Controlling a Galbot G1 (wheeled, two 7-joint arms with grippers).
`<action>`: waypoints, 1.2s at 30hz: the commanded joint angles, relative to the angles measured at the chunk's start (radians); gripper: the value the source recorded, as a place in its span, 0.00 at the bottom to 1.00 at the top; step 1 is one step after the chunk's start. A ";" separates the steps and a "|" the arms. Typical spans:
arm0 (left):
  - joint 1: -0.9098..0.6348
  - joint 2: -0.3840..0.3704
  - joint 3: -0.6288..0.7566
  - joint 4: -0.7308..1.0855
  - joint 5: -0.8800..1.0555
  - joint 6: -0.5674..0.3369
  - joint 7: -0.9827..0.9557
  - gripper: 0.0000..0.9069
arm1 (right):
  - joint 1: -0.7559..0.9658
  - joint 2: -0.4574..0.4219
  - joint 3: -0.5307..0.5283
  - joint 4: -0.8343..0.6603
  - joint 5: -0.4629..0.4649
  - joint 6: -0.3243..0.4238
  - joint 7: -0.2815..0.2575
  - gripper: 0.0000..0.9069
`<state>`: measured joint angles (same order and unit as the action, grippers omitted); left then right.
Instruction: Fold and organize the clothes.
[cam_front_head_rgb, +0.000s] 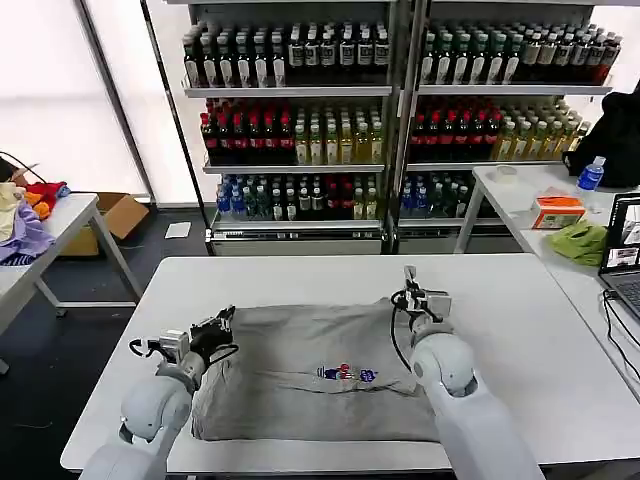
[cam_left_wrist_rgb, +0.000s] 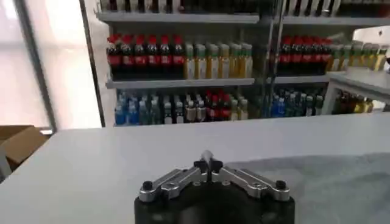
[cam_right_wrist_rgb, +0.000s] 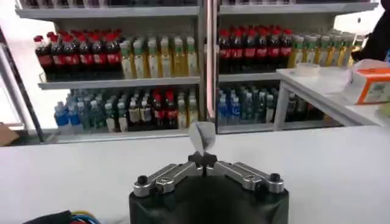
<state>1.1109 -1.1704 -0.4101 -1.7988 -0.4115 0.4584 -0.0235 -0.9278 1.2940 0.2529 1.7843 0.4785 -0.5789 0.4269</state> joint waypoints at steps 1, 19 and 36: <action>0.150 0.006 -0.037 -0.110 0.010 -0.012 0.013 0.01 | -0.251 -0.019 0.058 0.240 0.018 0.002 0.001 0.00; 0.233 -0.008 -0.063 -0.084 0.073 -0.034 0.061 0.00 | -0.636 -0.047 0.146 0.510 -0.039 0.028 0.039 0.00; 0.233 -0.005 -0.065 -0.080 0.086 -0.033 0.077 0.00 | -0.696 -0.024 0.111 0.405 -0.143 0.113 0.026 0.00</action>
<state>1.3367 -1.1741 -0.4732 -1.8902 -0.3342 0.4266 0.0505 -1.5598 1.2641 0.3696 2.2115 0.3809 -0.4965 0.4544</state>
